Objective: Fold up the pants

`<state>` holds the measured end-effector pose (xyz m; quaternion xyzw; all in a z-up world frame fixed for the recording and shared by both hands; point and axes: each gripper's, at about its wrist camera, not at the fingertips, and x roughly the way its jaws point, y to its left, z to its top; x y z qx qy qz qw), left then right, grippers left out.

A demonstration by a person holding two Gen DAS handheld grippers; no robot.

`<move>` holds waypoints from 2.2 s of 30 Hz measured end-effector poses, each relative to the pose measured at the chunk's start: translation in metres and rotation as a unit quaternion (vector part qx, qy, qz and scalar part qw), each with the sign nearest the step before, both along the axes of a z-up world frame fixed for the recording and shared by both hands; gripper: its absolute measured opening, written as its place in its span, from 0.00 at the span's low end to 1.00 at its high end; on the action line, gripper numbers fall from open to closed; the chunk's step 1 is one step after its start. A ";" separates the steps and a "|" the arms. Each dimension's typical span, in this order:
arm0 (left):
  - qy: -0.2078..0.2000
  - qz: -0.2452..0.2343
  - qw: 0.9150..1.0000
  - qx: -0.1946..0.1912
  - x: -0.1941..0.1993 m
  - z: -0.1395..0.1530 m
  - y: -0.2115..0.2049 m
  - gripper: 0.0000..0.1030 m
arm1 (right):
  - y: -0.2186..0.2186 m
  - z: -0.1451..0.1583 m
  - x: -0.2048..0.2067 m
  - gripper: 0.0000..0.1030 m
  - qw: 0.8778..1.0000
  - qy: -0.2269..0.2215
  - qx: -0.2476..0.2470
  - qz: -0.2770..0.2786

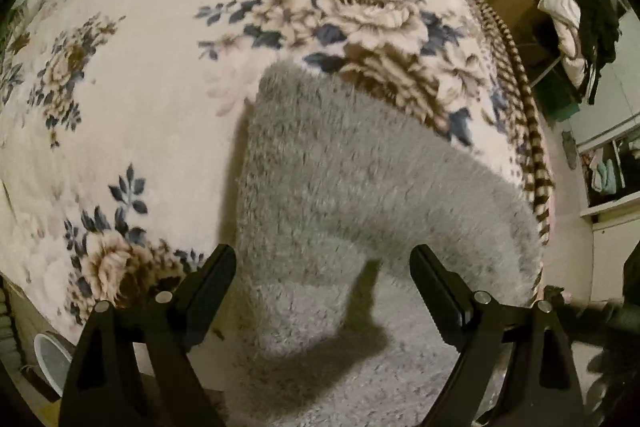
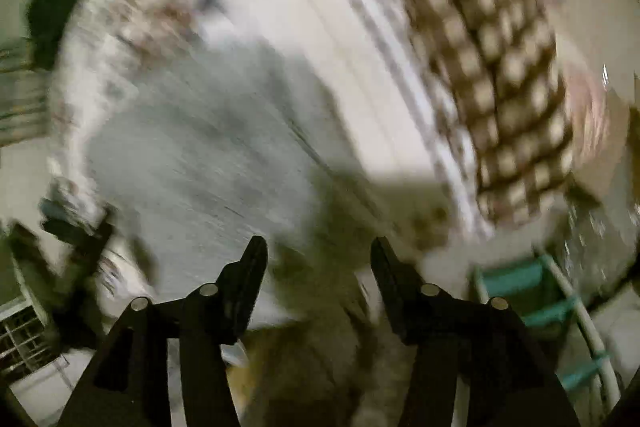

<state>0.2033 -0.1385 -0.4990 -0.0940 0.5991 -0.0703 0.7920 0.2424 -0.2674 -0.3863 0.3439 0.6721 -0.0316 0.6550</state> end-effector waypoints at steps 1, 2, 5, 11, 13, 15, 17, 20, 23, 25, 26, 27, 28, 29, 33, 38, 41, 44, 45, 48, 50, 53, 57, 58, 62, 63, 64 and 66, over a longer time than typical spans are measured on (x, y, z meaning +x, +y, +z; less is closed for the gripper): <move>-0.002 0.004 1.000 -0.005 0.003 0.001 0.001 0.86 | 0.000 0.005 0.016 0.67 1.000 -0.022 -0.002 -0.005; -0.004 0.011 1.000 -0.010 0.009 0.002 0.002 0.86 | -0.001 0.003 0.028 0.67 1.000 -0.029 0.001 -0.003; -0.003 0.033 0.999 -0.028 0.032 0.000 0.010 0.86 | -0.002 -0.029 0.072 0.67 1.000 -0.016 0.026 -0.006; 0.034 0.034 0.999 -0.020 0.082 -0.035 0.023 0.86 | -0.007 -0.069 0.109 0.26 0.998 -0.022 -0.063 0.009; 0.052 0.036 0.998 -0.029 0.089 -0.046 0.027 0.86 | -0.013 -0.086 0.110 0.27 0.999 -0.005 -0.033 0.004; 0.057 0.042 0.997 -0.033 0.090 -0.048 0.032 0.86 | -0.018 -0.081 0.107 0.34 1.000 -0.002 -0.022 0.000; 0.052 0.048 0.997 -0.044 0.085 -0.042 0.037 0.86 | -0.018 -0.059 0.096 0.47 1.000 -0.013 -0.024 -0.001; 0.047 0.055 0.996 -0.061 0.073 -0.033 0.041 0.86 | -0.016 -0.031 0.053 0.66 1.000 -0.020 -0.008 -0.008; 0.046 0.058 0.994 -0.078 0.059 -0.026 0.043 0.86 | -0.007 -0.044 0.014 0.66 0.999 0.009 0.036 0.002; 0.042 0.052 0.994 -0.086 0.049 -0.024 0.042 0.96 | 0.006 -0.065 -0.004 0.73 0.998 0.024 0.044 0.027; 0.043 0.046 0.993 -0.095 0.043 -0.025 0.042 1.00 | 0.012 -0.075 -0.009 0.79 0.998 0.028 0.050 0.036; 0.044 0.042 0.993 -0.101 0.039 -0.028 0.042 1.00 | 0.018 -0.086 -0.012 0.91 0.997 0.028 0.068 0.039; 0.046 0.041 0.993 -0.105 0.036 -0.032 0.042 1.00 | 0.021 -0.095 -0.013 0.95 0.995 0.026 0.093 0.033; 0.052 0.039 0.991 -0.115 0.032 -0.039 0.044 1.00 | 0.022 -0.104 -0.014 0.95 0.993 0.023 0.115 0.023; 0.071 0.044 0.985 -0.151 0.024 -0.062 0.053 1.00 | 0.020 -0.131 -0.010 0.96 0.991 0.022 0.135 0.012; 0.098 0.054 0.969 -0.220 0.021 -0.087 0.062 1.00 | 0.021 -0.157 -0.003 1.00 0.979 0.004 0.201 0.010; 0.122 0.072 0.955 -0.260 0.019 -0.100 0.061 0.98 | 0.016 -0.161 -0.003 1.00 0.975 0.002 0.224 0.002; 0.107 0.059 0.957 -0.264 0.021 -0.091 0.055 0.69 | 0.012 -0.153 -0.009 0.91 0.976 -0.016 0.216 -0.021; 0.102 0.052 0.959 -0.261 0.021 -0.086 0.053 0.60 | 0.014 -0.148 -0.011 0.77 0.977 -0.021 0.210 -0.017; 0.100 0.049 0.958 -0.264 0.020 -0.073 0.054 0.47 | 0.014 -0.129 -0.015 0.48 0.980 -0.036 0.195 -0.023; 0.097 0.043 0.959 -0.261 0.020 -0.061 0.054 0.45 | 0.014 -0.114 -0.016 0.43 0.982 -0.048 0.183 -0.020; 0.090 0.036 0.960 -0.263 0.027 -0.039 0.052 0.44 | 0.014 -0.088 -0.014 0.40 0.983 -0.060 0.171 -0.016; 0.074 0.026 0.959 -0.273 0.061 -0.002 0.051 0.44 | 0.017 -0.043 0.009 0.39 0.984 -0.076 0.159 -0.009; 0.069 0.023 0.959 -0.275 0.072 0.006 0.051 0.44 | 0.014 -0.030 0.016 0.39 0.985 -0.081 0.155 -0.005; 0.040 0.009 0.960 -0.277 0.138 0.038 0.059 0.44 | 0.013 0.013 0.068 0.39 0.985 -0.107 0.138 0.001; 0.030 0.008 0.961 -0.276 0.159 0.045 0.062 0.44 | 0.013 0.022 0.089 0.39 0.984 -0.114 0.136 -0.002; 0.020 0.006 0.962 -0.271 0.183 0.051 0.065 0.44 | 0.014 0.028 0.113 0.39 0.984 -0.122 0.132 -0.003; 0.007 0.006 0.963 -0.268 0.221 0.055 0.070 0.44 | 0.018 0.041 0.161 0.39 0.983 -0.139 0.122 -0.005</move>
